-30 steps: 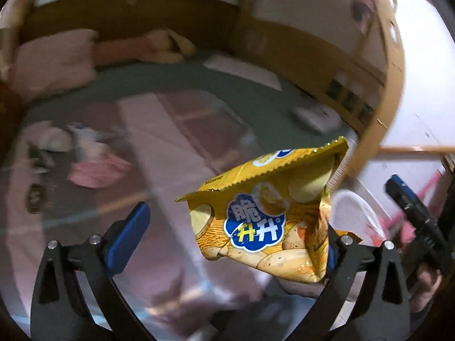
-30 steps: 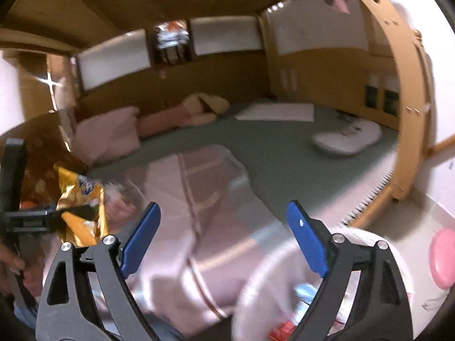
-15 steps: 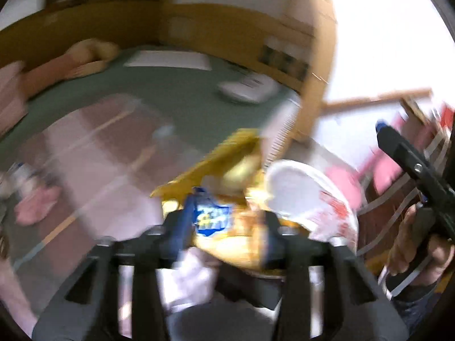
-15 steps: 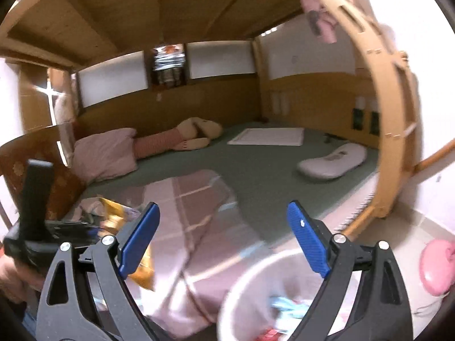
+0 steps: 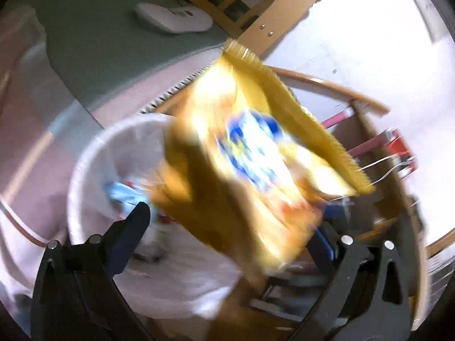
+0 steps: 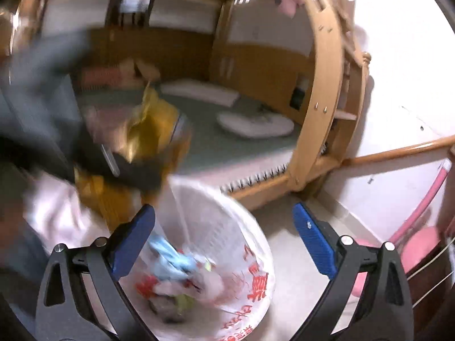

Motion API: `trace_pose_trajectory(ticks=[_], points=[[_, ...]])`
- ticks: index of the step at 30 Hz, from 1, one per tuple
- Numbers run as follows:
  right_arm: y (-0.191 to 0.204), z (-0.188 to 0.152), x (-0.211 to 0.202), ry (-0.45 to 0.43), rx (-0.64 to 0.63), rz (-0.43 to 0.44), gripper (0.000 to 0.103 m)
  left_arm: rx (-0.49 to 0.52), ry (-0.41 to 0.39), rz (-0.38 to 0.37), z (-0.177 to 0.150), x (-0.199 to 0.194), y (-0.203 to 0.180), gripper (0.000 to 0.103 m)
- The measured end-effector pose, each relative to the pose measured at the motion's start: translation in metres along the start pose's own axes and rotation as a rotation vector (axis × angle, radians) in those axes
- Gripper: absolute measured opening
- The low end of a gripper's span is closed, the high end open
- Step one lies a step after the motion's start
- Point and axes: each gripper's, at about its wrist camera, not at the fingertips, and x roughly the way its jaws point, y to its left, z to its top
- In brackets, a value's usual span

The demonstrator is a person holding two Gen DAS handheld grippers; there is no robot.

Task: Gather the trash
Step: 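Carry both items over the white bin and open both tools, then return both tools over the remaining trash on the bed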

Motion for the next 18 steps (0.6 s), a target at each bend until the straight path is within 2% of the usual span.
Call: trace_pose_trajectory(ticks=[2, 4, 7, 9, 11, 12, 14, 15, 16, 18], points=[[0.001, -0.010, 0.025, 0.080, 0.003, -0.046, 0.096, -0.027, 0.005, -0.036, 0.000, -0.004, 0.002, 0.099], [-0.011, -0.013, 0.029, 0.097, 0.067, -0.040, 0.096, -0.075, 0.021, -0.079, 0.000, -0.008, 0.011, 0.099], [-0.036, -0.006, 0.003, 0.008, 0.190, -0.019, 0.096, -0.085, 0.041, -0.066, -0.002, -0.012, 0.018, 0.099], [-0.050, 0.004, -0.019, -0.071, 0.255, 0.023, 0.096, -0.071, 0.010, -0.027, 0.000, -0.026, 0.019, 0.099], [-0.056, 0.015, -0.040, -0.151, 0.315, 0.110, 0.096, -0.022, -0.073, 0.056, -0.008, -0.056, 0.017, 0.099], [-0.055, 0.024, -0.051, -0.186, 0.345, 0.197, 0.096, 0.013, -0.129, 0.118, -0.013, -0.076, 0.018, 0.099], [-0.043, 0.037, -0.060, -0.207, 0.355, 0.300, 0.098, 0.054, -0.214, 0.229, -0.021, -0.109, 0.021, 0.099], [-0.030, 0.046, -0.065, -0.221, 0.344, 0.363, 0.098, 0.072, -0.253, 0.288, -0.024, -0.126, 0.023, 0.100], [-0.013, 0.055, -0.067, -0.230, 0.327, 0.415, 0.098, 0.091, -0.312, 0.389, -0.032, -0.154, 0.031, 0.100], [0.024, 0.072, -0.070, -0.226, 0.274, 0.488, 0.098, 0.080, -0.383, 0.535, -0.047, -0.195, 0.050, 0.100]])
